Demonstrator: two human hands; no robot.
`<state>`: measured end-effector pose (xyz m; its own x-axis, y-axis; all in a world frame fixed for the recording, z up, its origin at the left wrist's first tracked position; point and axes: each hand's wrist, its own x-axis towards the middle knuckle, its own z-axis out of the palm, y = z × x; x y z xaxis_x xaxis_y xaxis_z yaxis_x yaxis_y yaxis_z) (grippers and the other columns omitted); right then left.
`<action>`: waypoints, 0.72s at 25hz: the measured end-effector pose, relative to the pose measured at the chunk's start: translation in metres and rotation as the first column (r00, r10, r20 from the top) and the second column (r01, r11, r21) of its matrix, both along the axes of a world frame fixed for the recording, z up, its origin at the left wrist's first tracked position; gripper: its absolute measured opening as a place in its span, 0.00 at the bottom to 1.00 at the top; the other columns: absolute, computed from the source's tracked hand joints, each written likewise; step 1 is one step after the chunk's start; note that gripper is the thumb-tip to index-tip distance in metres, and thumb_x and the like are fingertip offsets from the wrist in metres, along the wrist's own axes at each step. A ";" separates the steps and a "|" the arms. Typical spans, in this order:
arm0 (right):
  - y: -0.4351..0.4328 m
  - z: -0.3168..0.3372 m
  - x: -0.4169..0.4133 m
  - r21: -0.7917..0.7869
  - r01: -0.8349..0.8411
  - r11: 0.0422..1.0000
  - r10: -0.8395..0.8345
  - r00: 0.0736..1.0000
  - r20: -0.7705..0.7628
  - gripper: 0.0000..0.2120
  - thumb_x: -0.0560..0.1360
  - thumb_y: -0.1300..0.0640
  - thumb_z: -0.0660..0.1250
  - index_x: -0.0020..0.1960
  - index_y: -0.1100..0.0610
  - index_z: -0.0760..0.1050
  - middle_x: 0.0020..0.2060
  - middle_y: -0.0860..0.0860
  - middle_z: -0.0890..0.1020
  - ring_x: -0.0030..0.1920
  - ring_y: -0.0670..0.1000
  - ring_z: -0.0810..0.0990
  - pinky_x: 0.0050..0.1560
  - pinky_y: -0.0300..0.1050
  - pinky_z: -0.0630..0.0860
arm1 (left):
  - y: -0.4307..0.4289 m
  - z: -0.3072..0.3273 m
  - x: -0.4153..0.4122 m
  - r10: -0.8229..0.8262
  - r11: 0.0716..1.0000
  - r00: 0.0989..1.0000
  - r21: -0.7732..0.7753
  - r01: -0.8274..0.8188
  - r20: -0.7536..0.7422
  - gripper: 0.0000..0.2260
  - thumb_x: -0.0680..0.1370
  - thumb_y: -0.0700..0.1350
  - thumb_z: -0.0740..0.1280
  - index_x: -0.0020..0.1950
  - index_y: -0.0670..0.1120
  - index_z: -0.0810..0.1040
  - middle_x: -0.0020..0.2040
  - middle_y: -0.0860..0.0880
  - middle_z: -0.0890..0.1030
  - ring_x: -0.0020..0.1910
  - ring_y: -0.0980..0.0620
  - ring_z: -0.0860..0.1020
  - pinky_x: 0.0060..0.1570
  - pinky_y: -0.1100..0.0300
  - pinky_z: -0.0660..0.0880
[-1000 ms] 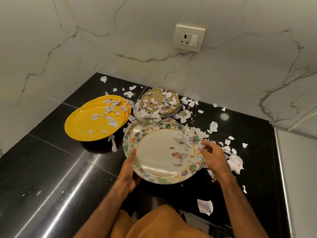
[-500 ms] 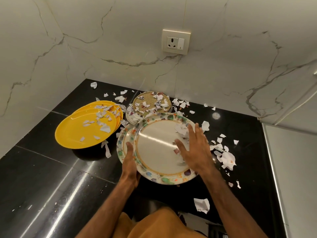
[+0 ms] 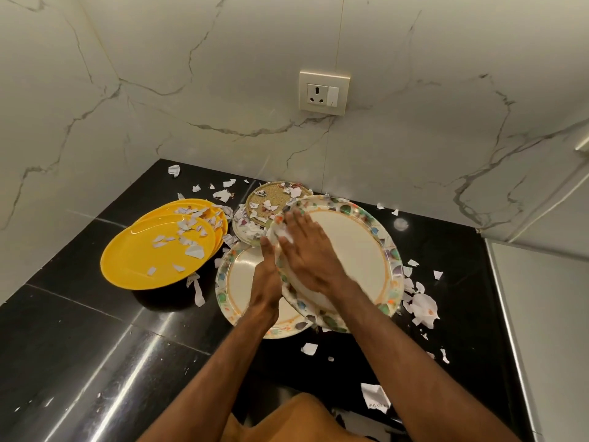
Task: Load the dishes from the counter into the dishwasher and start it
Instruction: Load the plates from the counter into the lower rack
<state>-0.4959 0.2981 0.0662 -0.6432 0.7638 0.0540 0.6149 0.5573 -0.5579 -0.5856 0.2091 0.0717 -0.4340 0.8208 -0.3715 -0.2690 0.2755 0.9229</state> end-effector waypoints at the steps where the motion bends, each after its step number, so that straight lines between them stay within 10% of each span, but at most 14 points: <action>1: -0.008 0.000 -0.002 0.016 -0.060 0.998 0.060 0.998 -0.003 0.30 0.87 0.37 0.42 0.85 0.45 0.40 0.84 0.44 0.41 0.83 0.45 0.36 0.83 0.52 0.40 | 0.004 0.003 -0.003 0.011 1.000 0.999 0.007 -0.011 -0.035 0.30 0.74 0.80 0.47 0.63 0.70 0.79 0.61 0.52 0.85 0.64 0.47 0.81 0.63 0.44 0.79; 11: -0.009 -0.029 0.063 -0.090 -0.369 0.925 0.373 0.928 0.020 0.24 0.89 0.45 0.50 0.83 0.34 0.49 0.83 0.35 0.45 0.82 0.39 0.39 0.83 0.47 0.42 | 0.019 -0.006 -0.029 0.176 0.984 0.982 -0.004 -0.177 -0.066 0.43 0.70 0.83 0.50 0.72 0.57 0.76 0.66 0.51 0.82 0.65 0.47 0.80 0.68 0.41 0.75; 18: 0.030 -0.032 0.094 -0.223 -0.044 0.974 0.040 0.999 -0.024 0.26 0.85 0.33 0.46 0.82 0.33 0.51 0.83 0.34 0.47 0.81 0.36 0.43 0.83 0.61 0.48 | 0.032 -0.001 -0.036 0.273 0.960 0.958 -0.040 -0.278 -0.088 0.37 0.78 0.74 0.48 0.77 0.54 0.71 0.69 0.51 0.79 0.69 0.46 0.76 0.70 0.43 0.72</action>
